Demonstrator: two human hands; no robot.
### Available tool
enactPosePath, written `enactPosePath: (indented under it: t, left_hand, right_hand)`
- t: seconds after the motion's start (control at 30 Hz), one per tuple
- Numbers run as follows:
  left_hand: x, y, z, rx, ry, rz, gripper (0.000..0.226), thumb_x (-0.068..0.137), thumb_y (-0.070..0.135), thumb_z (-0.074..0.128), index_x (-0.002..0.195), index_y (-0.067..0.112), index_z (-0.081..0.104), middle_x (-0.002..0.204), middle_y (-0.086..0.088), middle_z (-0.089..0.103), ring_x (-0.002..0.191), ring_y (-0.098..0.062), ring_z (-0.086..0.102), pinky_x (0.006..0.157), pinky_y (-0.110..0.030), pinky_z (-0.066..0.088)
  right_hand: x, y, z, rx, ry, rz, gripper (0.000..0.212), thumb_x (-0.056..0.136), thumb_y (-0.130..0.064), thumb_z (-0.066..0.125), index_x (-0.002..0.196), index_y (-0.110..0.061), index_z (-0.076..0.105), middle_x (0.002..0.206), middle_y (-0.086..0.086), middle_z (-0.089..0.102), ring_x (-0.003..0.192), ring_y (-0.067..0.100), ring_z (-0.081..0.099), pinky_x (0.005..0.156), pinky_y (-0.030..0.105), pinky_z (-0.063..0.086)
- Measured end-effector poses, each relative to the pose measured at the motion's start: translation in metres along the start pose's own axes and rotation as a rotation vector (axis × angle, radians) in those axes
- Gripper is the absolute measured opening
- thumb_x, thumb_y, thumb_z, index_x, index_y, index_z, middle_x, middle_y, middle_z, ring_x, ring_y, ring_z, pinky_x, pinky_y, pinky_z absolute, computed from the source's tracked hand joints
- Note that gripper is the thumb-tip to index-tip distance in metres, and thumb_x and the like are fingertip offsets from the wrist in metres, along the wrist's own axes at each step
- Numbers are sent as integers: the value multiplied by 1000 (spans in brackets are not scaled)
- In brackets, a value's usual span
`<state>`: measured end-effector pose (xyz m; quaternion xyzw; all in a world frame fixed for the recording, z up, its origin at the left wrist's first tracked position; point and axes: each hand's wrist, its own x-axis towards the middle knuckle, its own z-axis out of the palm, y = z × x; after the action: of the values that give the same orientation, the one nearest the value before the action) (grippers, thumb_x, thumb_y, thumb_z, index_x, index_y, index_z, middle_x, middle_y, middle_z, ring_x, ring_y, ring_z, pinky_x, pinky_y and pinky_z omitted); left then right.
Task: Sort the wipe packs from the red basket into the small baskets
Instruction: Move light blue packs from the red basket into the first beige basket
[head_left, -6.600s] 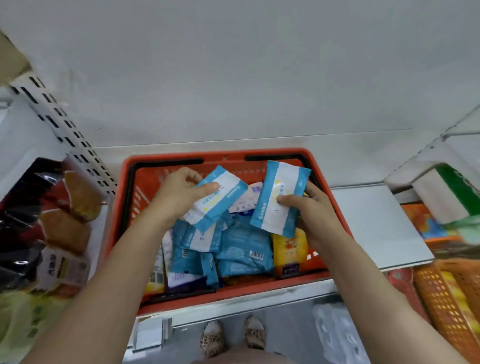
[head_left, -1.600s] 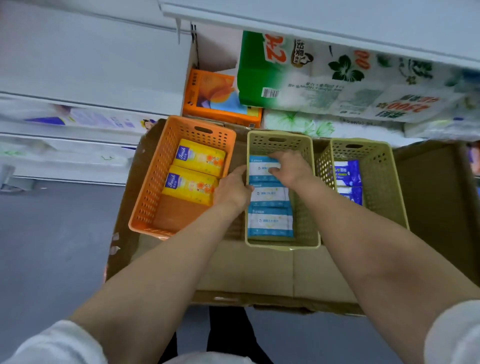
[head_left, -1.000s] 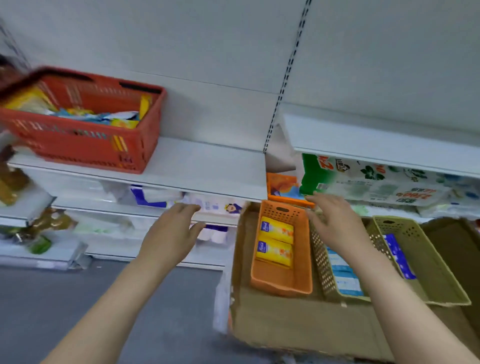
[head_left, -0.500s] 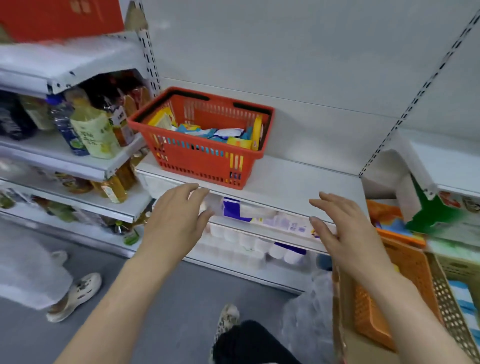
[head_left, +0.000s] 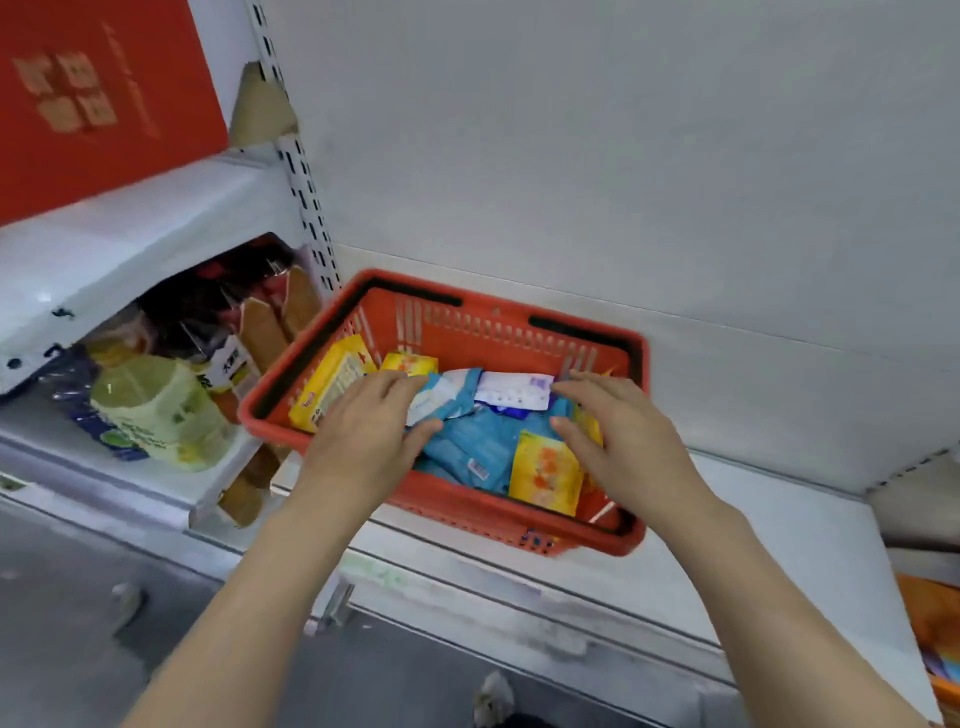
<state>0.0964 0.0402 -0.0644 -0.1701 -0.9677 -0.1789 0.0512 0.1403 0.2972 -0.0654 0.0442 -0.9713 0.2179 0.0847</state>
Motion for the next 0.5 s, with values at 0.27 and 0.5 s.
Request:
enactPosePath:
  t: [0.27,0.5]
  left_hand:
    - [73,-50,41,-56,-223,-9,59,90,50,59,142,25,45,138,1,50,130,-20,41,103,-33,35]
    - [119,-79,52,-46,-496,-23,72,88,60,58,148,25,36,149,-4,44,133,-26,44,102,-39,41]
  right_hand:
    - [85,4,71,-77,-335,142,47,94,-41,59,136,-22,54,139,2,56,129,21,48,104,35,41]
    - [144,3,106,-43,-462,294,48,96,-44,56,135,-15,57,138,7,58,126,28,52,99,36,45]
